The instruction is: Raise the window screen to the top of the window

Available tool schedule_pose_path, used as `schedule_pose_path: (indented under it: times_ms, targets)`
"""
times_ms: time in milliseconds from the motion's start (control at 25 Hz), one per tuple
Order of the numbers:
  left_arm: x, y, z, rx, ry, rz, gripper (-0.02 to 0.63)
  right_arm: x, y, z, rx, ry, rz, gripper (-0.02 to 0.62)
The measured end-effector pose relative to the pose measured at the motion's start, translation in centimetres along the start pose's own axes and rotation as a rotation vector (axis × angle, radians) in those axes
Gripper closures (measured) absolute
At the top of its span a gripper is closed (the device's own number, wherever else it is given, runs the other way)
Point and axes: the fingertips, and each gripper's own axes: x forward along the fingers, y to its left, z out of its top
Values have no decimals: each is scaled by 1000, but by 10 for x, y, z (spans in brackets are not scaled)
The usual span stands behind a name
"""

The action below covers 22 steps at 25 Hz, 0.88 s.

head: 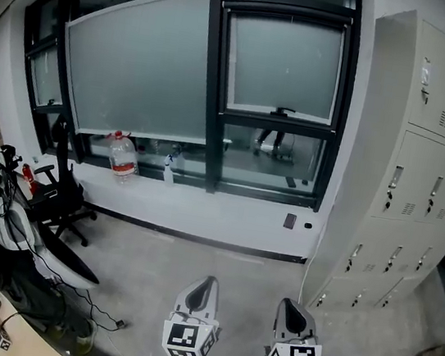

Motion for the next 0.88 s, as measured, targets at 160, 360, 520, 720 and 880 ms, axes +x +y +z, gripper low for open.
schedule_pose_path:
  times_ms: [160,360,520,720,880]
  targets:
    - [-21,18,0,-44,7,54,594,9,19,5,-21,5,32,588]
    - [-23,17,6,-18,-12,30,594,15,42,21,-20,-59,11,588]
    - [-25,4,6,-8,-6,-2,594,2,38,19,-8,-55,-25,588]
    - [-22,-9,4,-5,-2,-31,594,-11,22,21,-8,-62,-66,589]
    - [-21,-16,2,-3,1,-49,594,-16,16,21,-4,-66,-83,589]
